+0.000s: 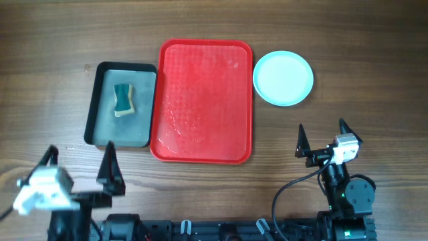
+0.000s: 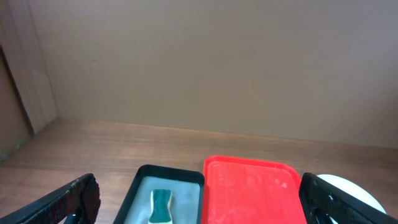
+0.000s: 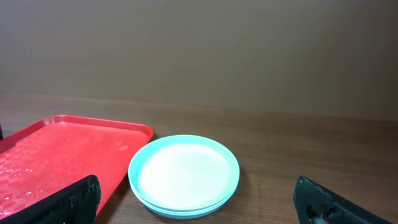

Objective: Clean dirty plates on tray and stack at the side

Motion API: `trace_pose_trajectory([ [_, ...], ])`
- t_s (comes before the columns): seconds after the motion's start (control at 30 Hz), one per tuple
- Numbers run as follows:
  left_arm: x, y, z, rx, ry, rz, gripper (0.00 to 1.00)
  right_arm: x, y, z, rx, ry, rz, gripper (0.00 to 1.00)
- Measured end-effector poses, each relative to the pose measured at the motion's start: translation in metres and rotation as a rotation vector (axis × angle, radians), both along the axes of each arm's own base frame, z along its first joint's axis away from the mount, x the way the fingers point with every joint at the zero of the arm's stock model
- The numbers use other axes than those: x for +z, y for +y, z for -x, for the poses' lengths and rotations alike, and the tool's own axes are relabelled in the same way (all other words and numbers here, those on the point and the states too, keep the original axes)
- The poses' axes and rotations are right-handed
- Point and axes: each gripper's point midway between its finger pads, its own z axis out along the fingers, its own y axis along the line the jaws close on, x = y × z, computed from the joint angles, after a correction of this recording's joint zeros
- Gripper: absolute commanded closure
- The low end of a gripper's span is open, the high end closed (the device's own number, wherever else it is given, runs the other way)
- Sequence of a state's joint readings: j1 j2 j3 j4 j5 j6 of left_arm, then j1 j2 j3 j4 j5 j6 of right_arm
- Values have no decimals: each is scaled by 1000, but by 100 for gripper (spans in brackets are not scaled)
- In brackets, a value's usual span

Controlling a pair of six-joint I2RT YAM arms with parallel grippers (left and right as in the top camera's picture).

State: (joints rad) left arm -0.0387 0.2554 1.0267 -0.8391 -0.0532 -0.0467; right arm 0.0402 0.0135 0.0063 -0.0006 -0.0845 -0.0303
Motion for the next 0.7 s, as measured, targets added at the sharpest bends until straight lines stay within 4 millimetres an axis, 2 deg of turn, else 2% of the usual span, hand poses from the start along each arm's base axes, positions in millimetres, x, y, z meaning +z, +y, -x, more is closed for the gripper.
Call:
trace_pose_trajectory([
  [0.2, 0, 1, 29, 0, -67, 3, 0, 0, 0, 0, 0, 0, 0, 1],
  [0.33, -9, 2, 38, 2, -95, 5, 0, 0, 0, 0, 0, 0, 0, 0],
  [0.4, -19, 2, 38, 2, -93, 5, 0, 0, 0, 0, 0, 0, 0, 0],
  [0.57, -24, 1, 26, 3, -116, 9, 0, 0, 0, 0, 0, 0, 0, 0],
  [0.7, -20, 1, 15, 2, -158, 40, 0, 0, 0, 0, 0, 0, -1, 0],
])
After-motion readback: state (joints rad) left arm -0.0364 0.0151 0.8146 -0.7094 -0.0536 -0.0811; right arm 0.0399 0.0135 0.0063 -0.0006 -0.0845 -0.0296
